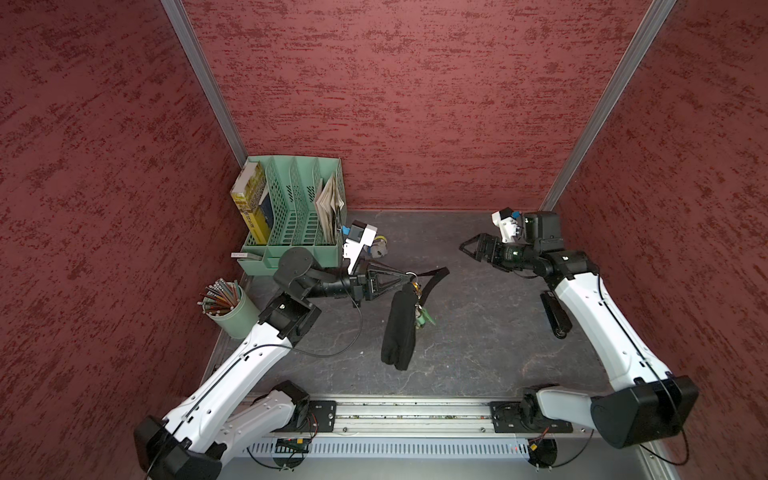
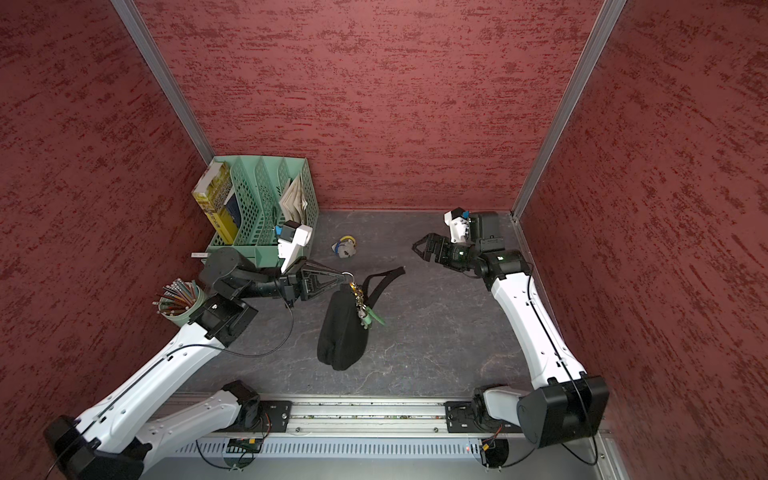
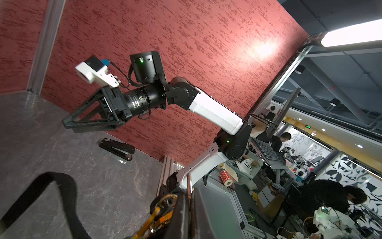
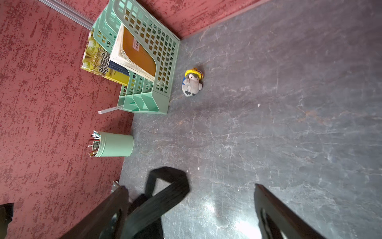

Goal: Remove the decoration from the bag
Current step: Pick up the bag from the center of the board.

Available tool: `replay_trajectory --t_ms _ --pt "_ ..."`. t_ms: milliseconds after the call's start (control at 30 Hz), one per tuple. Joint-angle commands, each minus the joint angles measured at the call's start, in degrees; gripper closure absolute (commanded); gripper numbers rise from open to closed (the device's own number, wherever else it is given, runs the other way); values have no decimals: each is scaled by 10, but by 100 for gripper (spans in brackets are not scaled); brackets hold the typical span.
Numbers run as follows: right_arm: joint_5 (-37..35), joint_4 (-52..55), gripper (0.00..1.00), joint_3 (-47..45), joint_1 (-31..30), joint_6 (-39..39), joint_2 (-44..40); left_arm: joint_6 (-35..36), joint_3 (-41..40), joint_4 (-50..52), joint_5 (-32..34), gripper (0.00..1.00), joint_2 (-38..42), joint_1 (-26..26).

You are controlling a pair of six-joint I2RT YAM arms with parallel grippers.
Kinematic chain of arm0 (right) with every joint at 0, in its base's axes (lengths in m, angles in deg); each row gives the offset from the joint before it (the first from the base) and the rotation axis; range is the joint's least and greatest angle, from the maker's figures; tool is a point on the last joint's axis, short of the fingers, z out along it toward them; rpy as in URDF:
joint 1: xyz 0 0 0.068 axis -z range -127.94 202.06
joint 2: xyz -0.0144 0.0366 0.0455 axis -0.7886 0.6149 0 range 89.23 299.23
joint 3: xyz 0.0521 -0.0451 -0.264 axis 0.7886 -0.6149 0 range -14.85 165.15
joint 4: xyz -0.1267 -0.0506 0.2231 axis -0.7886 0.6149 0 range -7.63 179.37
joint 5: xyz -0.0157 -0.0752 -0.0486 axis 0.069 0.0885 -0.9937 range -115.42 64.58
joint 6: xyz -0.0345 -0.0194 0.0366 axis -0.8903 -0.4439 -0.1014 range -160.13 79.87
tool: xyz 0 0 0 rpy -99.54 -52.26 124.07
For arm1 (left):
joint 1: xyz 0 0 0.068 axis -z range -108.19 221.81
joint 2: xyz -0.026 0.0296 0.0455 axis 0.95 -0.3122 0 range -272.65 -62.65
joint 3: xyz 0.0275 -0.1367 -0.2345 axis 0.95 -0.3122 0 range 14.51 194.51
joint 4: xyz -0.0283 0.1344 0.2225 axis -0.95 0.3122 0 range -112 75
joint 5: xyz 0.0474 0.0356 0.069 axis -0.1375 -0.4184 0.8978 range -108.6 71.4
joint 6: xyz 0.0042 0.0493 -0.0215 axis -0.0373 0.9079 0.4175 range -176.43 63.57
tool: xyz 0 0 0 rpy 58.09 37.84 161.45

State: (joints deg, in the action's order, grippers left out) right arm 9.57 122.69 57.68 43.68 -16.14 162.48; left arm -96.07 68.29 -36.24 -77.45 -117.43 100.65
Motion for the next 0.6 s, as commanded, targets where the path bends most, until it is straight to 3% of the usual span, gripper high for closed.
replay_trajectory --t_ms 0,167,300,433,567 --pt "62 -30 4 -18 10 -3 -13 -15 -2 14 -24 100 7 -22" --pt "196 -202 15 -88 10 45 -80 -22 1 12 -37 100 2 -26" --pt "237 -323 25 -134 -5 66 -138 -15 10 23 -54 100 -8 -24" --pt "255 -360 30 -146 -51 30 -161 10 28 53 -80 100 -21 -17" --pt "297 -391 28 -143 -116 -40 -157 67 66 137 -110 100 -36 -8"
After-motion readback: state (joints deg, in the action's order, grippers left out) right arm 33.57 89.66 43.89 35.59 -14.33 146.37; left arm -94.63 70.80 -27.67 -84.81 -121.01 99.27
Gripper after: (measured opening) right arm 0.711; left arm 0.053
